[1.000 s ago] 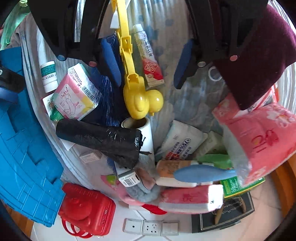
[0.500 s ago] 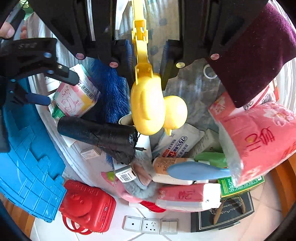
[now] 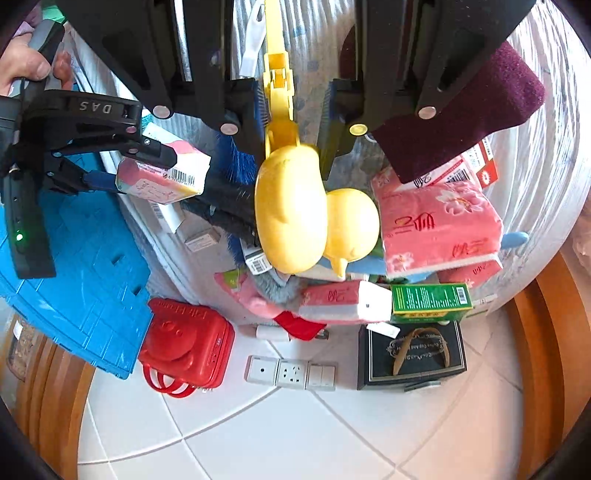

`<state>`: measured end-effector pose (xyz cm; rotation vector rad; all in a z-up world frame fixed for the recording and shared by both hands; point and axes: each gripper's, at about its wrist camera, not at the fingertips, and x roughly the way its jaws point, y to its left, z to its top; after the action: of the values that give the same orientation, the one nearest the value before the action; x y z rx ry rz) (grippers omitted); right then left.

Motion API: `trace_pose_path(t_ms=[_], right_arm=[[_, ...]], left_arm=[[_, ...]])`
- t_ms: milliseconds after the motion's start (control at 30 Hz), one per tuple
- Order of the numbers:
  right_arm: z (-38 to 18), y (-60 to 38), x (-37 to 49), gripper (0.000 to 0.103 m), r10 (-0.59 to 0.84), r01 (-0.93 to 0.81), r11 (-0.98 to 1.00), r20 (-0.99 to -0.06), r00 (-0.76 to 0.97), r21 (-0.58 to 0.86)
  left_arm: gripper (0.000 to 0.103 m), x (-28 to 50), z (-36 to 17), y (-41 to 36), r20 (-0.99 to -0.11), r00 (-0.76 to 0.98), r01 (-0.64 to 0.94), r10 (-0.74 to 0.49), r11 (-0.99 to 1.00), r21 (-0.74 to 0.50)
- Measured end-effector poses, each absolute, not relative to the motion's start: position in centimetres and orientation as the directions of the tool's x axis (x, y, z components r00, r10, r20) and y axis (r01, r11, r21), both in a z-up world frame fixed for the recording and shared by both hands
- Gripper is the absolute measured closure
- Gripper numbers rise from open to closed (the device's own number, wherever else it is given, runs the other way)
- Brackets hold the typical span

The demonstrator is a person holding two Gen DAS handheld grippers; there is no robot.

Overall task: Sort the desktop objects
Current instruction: 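Carry the yellow clip and pink pack into the blue crate and open both tools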

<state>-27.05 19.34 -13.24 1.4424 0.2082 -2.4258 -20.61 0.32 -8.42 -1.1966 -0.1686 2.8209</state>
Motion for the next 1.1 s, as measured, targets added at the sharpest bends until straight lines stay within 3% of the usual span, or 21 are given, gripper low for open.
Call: trace_pose_path(t_ms=[400, 667, 933, 1100], right_arm=[[4.4, 22.1, -20.7, 0.025, -0.27, 0.325, -0.945, -0.621, -0.736, 0.025], [13.4, 30.4, -18.9, 0.025, -0.188, 0.206, -0.978, -0.486, -0.853, 0.016], [17.6, 43.6, -17.3, 0.025, -0.012, 0.02, -1.0, -0.448, -0.894, -0.014], [17.1, 51.0, -16.8, 0.025, 0.088, -0.071, -0.996, -0.485, -0.87, -0.053]], left_arm=[[0.08, -17.9, 4.1, 4.7, -0.508, -0.852, -0.128, 0.129, -0.991, -0.037], [0.08, -17.5, 12.9, 12.9, -0.362, -0.909, -0.228, 0.208, -0.974, 0.013], [0.08, -17.1, 20.8, 25.1, -0.23, -0.915, -0.351, 0.333, -0.935, 0.044], [0.08, -18.6, 22.5, 32.8, -0.281, -0.873, -0.424, 0.398, -0.905, 0.037]])
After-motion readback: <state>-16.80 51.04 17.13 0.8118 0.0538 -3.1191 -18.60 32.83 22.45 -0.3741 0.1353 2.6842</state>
